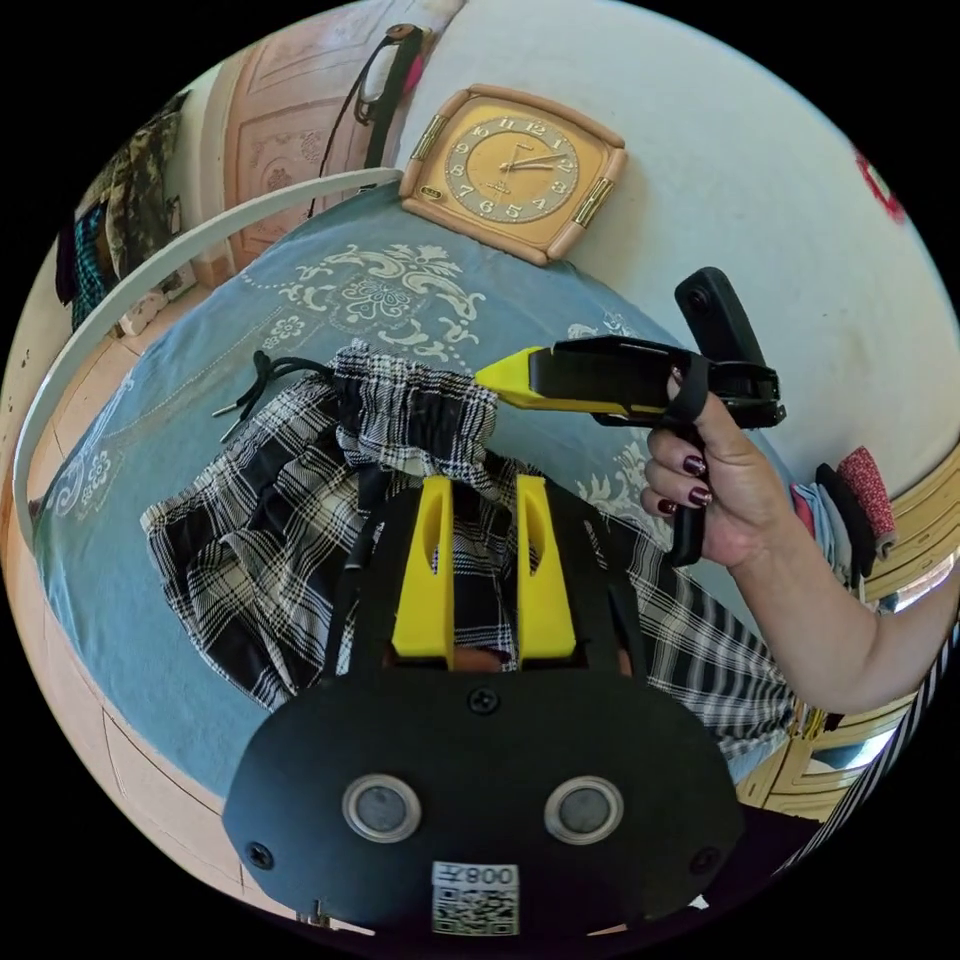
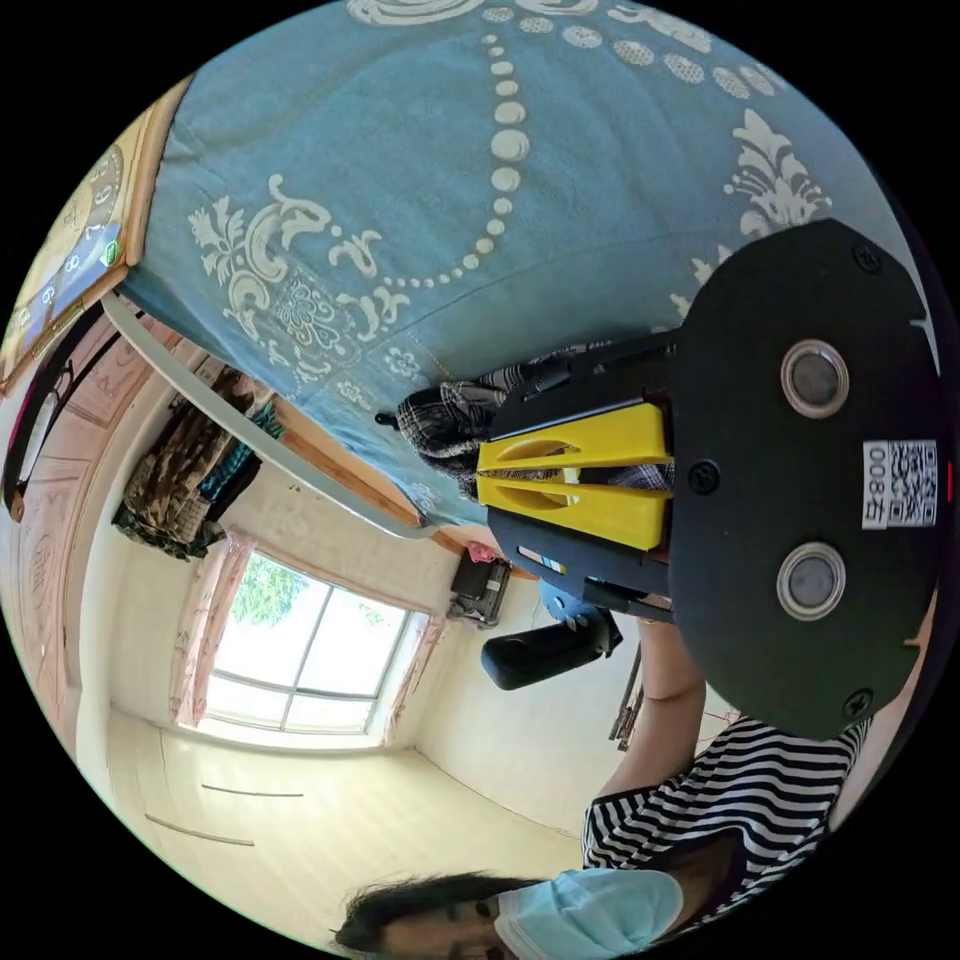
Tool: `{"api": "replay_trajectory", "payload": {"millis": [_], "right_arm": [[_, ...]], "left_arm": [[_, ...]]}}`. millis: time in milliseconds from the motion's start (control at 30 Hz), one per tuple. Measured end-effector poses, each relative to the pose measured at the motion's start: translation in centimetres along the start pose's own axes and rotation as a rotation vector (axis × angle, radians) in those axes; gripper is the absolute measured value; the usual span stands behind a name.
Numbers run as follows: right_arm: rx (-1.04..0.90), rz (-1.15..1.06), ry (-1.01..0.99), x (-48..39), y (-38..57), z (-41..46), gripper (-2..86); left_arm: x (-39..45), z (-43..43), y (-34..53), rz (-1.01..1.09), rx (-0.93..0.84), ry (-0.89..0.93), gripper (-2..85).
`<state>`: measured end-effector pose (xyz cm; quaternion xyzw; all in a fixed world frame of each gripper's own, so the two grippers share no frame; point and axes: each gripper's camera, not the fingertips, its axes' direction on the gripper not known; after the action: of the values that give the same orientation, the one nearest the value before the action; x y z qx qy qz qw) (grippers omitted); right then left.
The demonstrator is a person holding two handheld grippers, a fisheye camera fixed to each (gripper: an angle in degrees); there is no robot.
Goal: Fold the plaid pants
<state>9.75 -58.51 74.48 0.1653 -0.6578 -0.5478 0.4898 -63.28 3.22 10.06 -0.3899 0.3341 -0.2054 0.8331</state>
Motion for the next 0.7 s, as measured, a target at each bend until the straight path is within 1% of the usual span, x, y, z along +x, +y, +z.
{"api": "replay_trajectory", "payload": {"millis": [100,200,300,367,500,633,700], "right_arm": [[-0.010,-0.059,-0.072,1.0,0.5,1.2,0.6],[0.021,-0.105,-0.098,1.9,1.2,1.5,0.4],[0.075,-0.106,-0.092,3.5,2.4,1.4,0.2],[0.062,-0.091,-0.060,4.6,3.2,2.1,0.1],[-0.101,-0.086,0.029,6.2,5.3,5.5,0.0],[-0.260,-0.103,0.183,6.9,7.6,8.8,0.0],[-0.301,-0.110,0.188,7.2,8.5,9.8,0.0]], "left_arm": [[-2.2,-2.9,0.8,-0.071,0.040,0.001,4.5],[-5.1,-6.3,2.1,-0.141,0.112,0.089,3.5],[-8.8,-9.5,3.4,-0.236,0.182,0.155,3.2],[-11.2,-10.9,4.2,-0.298,0.199,0.219,3.1],[-16.1,-11.9,5.7,-0.417,0.170,0.303,3.1],[-19.4,-12.0,6.6,-0.497,0.145,0.372,3.2],[-20.3,-12.4,6.7,-0.507,0.152,0.380,3.2]]}}
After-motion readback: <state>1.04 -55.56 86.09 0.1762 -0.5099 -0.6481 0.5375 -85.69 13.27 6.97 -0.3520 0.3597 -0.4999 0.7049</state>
